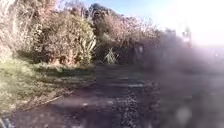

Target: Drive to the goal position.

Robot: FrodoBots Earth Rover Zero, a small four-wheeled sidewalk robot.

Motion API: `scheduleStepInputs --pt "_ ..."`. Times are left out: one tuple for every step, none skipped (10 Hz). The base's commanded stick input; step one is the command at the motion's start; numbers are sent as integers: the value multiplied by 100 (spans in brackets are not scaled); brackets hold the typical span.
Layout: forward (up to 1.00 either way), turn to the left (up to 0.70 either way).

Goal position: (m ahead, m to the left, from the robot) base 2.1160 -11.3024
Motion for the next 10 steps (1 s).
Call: scheduleStepInputs --pt "0 -49" --pt "0 -58" --pt "0 -60" --pt "0 -60" --pt "0 -60" --pt "0 -60" --pt "0 -60" --pt "0 -60" --pt "0 -60" --pt "0 -60"
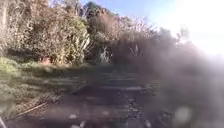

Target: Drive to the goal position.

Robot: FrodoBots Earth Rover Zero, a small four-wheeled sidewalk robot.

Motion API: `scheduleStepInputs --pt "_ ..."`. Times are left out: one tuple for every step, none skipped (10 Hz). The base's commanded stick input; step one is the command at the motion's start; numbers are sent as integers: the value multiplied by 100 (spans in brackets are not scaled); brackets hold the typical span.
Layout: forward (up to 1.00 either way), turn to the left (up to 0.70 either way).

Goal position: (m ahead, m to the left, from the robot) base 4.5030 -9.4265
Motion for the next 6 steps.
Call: scheduleStepInputs --pt "0 -60" --pt "0 -60" --pt "0 -60" --pt "0 -60" --pt "0 -60" --pt "0 -60"
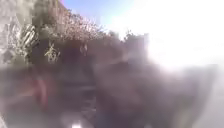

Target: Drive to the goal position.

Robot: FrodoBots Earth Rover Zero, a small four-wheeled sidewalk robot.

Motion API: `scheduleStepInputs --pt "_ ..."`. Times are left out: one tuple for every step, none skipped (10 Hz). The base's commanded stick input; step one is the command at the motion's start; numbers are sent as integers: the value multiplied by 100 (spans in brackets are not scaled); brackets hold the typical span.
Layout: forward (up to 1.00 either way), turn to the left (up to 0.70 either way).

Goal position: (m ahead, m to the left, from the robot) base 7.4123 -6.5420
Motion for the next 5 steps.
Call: scheduleStepInputs --pt "0 -60" --pt "0 -60" --pt "0 -60" --pt "0 -60" --pt "0 -60"
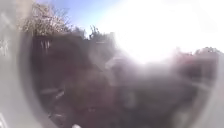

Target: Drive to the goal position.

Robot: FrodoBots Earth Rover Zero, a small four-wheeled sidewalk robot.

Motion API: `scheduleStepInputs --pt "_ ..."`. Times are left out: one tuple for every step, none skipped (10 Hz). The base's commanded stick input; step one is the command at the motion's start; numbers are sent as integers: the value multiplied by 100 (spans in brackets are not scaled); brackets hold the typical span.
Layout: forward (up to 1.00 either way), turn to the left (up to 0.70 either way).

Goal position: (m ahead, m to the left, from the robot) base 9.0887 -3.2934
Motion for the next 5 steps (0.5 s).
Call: scheduleStepInputs --pt "0 -60" --pt "0 -60" --pt "0 -60" --pt "0 -60" --pt "0 -60"
